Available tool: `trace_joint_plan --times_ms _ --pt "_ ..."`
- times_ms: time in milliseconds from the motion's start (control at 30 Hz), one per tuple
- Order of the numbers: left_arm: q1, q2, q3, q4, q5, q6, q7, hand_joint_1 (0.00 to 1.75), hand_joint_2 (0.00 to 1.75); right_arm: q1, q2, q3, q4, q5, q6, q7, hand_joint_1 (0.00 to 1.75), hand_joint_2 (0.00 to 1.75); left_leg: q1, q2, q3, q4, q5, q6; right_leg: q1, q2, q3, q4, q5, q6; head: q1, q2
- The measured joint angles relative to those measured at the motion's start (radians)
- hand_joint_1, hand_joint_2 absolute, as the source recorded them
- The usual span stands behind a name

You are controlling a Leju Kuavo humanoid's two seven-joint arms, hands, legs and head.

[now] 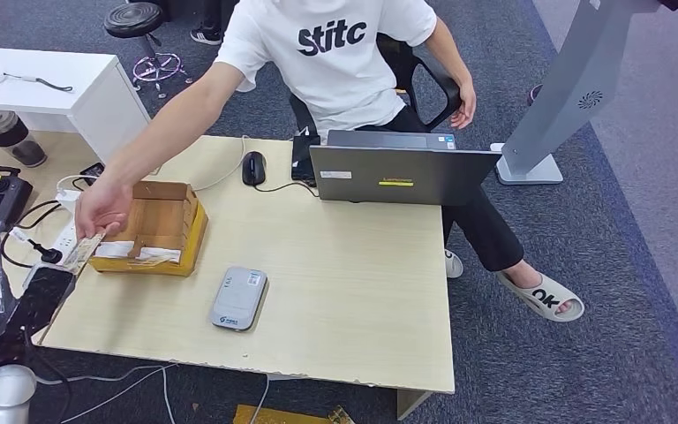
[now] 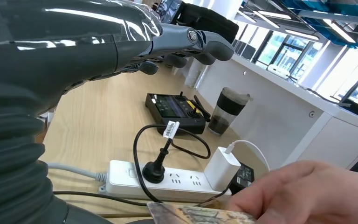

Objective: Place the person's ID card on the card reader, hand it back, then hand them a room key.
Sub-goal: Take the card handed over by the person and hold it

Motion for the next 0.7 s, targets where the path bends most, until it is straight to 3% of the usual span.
trace_joint_plan --times_ms 333,700 --pt "-0.022 0.0 -0.021 0.009 -0.022 0.006 0.014 0.0 1.75 0.0 0.0 0.002 0.001 0.02 0.009 0.009 0.0 1.75 0.0 0.0 0.0 0.0 0.0 0.0 0.0 0.0 0.0 0.0 0.0 0.0 0.0 0.0" --pt "-0.163 -0.002 -0.177 0.069 -0.129 -0.011 0.109 0.0 1.75 -0.011 -0.001 0.019 0.002 0.069 0.039 -0.004 0.0 1.75 0.0 0.0 0.0 0.001 0.002 0.002 0.0 -0.001 0.0 0.0 0.001 0.0 0.0 0.0"
